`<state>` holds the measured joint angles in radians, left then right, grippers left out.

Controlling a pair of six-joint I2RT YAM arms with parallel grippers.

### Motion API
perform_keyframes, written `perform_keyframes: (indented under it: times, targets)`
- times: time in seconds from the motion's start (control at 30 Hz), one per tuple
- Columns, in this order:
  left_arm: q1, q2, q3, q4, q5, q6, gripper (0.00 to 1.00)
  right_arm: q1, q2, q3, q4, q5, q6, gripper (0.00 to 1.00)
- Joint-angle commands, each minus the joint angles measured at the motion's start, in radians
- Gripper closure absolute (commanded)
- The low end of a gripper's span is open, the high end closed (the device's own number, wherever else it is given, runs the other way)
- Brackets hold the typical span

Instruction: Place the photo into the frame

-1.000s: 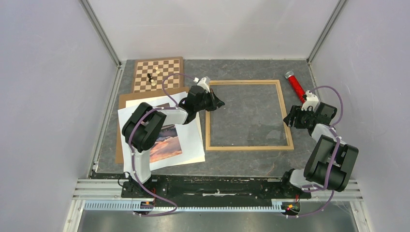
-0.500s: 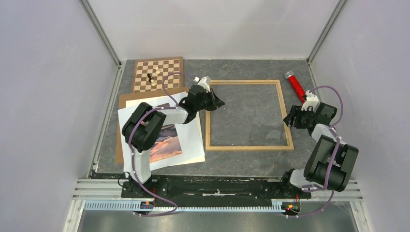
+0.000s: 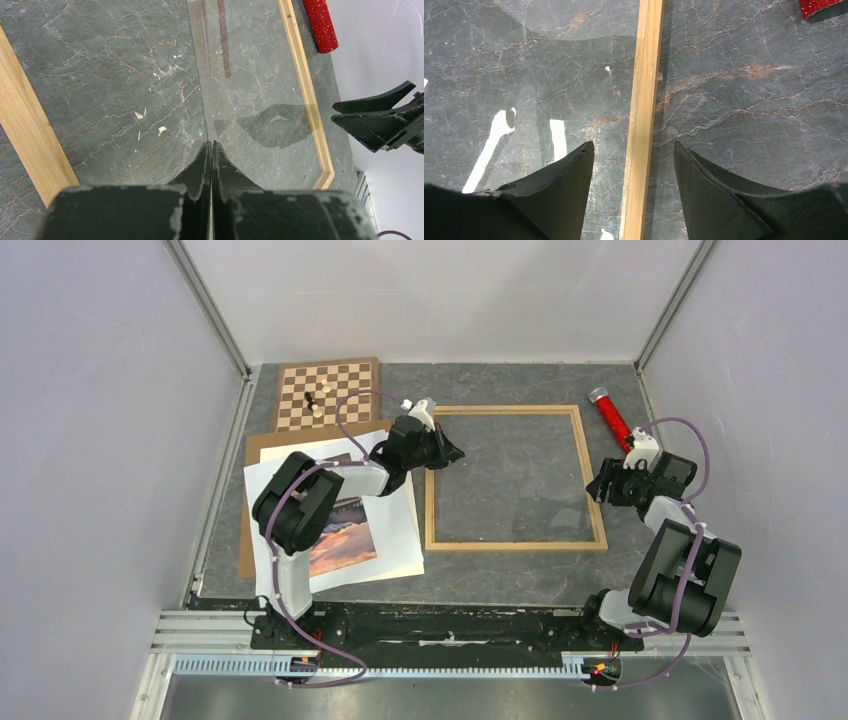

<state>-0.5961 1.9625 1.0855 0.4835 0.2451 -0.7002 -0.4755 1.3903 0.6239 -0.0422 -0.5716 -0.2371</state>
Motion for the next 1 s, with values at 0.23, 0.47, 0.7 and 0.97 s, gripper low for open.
perform_keyframes:
  times: [0.23, 0.47, 0.7, 0.97]
  targets:
    - [-0.005, -0.058, -0.006, 0.021, 0.0, 0.033, 0.98, -0.005, -0.002, -0.01, 0.028, -0.007, -0.016, 0.37]
    - [-0.004, -0.071, -0.013, 0.017, -0.009, 0.042, 0.98, -0.005, 0.002, -0.008, 0.031, -0.008, -0.014, 0.37]
    - [-0.005, -0.069, -0.016, 0.016, -0.01, 0.034, 0.98, -0.005, -0.007, -0.013, 0.029, -0.007, -0.019, 0.37]
    - [-0.005, -0.075, -0.019, 0.015, -0.011, 0.034, 0.98, -0.005, -0.004, -0.013, 0.029, -0.011, -0.016, 0.37]
